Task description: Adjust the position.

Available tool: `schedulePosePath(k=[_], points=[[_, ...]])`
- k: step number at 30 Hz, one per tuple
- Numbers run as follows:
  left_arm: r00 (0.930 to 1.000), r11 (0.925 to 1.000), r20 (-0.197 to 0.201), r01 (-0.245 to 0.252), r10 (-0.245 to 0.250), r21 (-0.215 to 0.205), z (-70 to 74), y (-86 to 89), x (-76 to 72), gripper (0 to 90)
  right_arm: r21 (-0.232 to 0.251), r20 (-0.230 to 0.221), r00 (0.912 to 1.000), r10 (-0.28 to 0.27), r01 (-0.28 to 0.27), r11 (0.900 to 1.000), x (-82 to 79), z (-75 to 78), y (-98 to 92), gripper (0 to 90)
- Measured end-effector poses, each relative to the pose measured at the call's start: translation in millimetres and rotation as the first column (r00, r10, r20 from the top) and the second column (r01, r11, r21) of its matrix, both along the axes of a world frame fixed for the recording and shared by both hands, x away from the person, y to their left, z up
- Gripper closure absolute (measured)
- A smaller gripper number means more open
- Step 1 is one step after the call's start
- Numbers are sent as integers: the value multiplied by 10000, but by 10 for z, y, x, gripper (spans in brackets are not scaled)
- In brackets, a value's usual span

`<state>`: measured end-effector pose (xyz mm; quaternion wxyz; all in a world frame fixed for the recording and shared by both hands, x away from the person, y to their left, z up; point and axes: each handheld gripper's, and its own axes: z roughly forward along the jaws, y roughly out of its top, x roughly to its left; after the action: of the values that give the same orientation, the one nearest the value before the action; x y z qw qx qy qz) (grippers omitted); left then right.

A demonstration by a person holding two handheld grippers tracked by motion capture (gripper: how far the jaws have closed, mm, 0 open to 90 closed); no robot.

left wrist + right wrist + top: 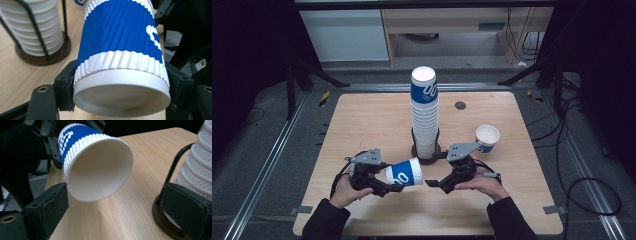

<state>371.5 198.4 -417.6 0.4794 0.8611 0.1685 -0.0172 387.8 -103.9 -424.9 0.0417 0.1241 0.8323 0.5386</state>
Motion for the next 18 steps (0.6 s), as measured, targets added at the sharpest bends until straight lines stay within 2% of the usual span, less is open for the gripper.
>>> schedulePosePath(k=[5,12,18], points=[[9999,9999,27,118,-118,26,-17,-52,-18,260,312,-196,9990,397,-391,9987,-24,3,18,64],[9997,9997,15,242,-242,-39,-24,-74,-28,261,498,-402,9948,932,-912,9946,-53,-17,84,64],[9975,9973,-19,705,-705,-185,-22,-133,-67,261,654,-620,9902,1254,-1214,9905,-60,-65,136,64]])
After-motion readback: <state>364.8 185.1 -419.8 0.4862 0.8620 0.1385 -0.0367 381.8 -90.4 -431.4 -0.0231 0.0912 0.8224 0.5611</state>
